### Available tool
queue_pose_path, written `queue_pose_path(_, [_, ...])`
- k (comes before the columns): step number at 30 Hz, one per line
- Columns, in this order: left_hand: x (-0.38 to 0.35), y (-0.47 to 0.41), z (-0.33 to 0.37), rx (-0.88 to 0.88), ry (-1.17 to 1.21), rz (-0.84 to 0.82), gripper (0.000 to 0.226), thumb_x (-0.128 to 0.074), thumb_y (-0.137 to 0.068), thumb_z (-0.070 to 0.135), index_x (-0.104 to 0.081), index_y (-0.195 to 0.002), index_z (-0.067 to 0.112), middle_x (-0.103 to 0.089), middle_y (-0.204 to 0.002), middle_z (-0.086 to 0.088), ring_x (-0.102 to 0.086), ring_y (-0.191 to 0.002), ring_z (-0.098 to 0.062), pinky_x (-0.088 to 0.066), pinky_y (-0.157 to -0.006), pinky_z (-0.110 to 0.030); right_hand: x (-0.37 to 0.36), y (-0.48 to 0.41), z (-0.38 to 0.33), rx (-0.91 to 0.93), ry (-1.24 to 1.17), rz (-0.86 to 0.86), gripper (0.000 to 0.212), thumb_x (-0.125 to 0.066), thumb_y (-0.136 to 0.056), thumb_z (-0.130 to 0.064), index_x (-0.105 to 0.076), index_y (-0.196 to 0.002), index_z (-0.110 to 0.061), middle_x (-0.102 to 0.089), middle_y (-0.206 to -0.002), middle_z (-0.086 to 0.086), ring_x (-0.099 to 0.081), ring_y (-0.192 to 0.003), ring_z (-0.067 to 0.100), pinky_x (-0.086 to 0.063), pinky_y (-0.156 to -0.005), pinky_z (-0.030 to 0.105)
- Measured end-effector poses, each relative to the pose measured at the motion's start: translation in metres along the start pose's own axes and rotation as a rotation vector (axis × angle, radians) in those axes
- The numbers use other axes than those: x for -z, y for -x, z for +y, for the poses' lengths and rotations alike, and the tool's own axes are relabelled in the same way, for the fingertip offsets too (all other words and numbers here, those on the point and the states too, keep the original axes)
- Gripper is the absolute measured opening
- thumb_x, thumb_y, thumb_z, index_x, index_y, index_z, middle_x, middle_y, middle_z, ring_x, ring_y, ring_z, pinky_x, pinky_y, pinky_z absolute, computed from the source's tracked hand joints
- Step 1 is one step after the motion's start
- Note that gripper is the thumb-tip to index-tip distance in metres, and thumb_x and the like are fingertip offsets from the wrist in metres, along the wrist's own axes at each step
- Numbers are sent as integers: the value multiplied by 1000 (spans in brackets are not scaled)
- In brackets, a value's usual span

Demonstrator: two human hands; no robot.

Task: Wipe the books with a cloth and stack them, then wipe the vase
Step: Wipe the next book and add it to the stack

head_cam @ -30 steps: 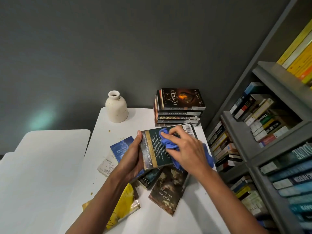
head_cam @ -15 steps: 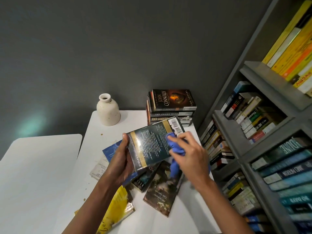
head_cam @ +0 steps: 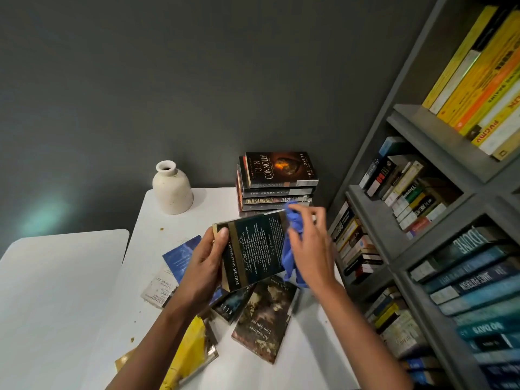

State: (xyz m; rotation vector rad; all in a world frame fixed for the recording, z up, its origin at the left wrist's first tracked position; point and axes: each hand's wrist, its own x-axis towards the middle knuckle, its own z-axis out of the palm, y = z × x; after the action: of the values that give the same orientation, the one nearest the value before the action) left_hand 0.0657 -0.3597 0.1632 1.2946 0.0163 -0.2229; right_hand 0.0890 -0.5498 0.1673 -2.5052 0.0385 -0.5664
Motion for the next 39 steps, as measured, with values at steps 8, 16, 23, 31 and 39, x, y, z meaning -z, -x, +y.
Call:
queue_pose_path(8, [0,2,10,-411,-554,-125,17,-49,-90,60,-51,-105,51,-62,-105,23,-61,-94,-2,-52,-72,-17,3,-25,45,-839,-688,-347,92,-31,-72,-90,-65,-116,-16,-67,-114,12,-63,-102,31,-47,-95,44])
queue_pose_path(16, [29,-19,-9,-709,-1080,-224,41,-28,-102,46,-31,-142,51,-25,-155,25,-8,-150,-18,-12,-113,-57,34,-25,65,-908,-1337,-613,32,-72,-67,-41,-77,-75,-10,-71,-76,9,-66,-64,20,-54,-67,26])
queue_pose_path(23, [28,-20,-40,-526,-928,-27,48,-43,-97,36,-34,-142,49,-23,-160,8,-24,-143,-22,-28,-110,-47,11,-19,82,-875,-1410,-541,83,-95,-36,-37,-69,-108,-6,-71,-105,13,-69,-87,24,-57,-74,28])
queue_pose_path(31, [6,-39,-29,176,-229,72,42,-47,-95,39,-68,-103,3,-74,-96,-12,-71,-83,-18,-54,-68,-23,0,-24,93,-785,-1436,-534,66,-96,-29,-40,-78,-85,-11,-73,-95,11,-71,-79,21,-57,-65,27])
queue_pose_path(39, [-1,-77,-36,224,-46,114,26,-55,-95,16,-66,-101,-7,-72,-89,-18,-67,-77,-18,-55,-62,-20,-17,-46,120,-785,-980,-456,77,-83,-54,-48,-64,-106,5,-68,-96,14,-65,-87,23,-51,-79,31])
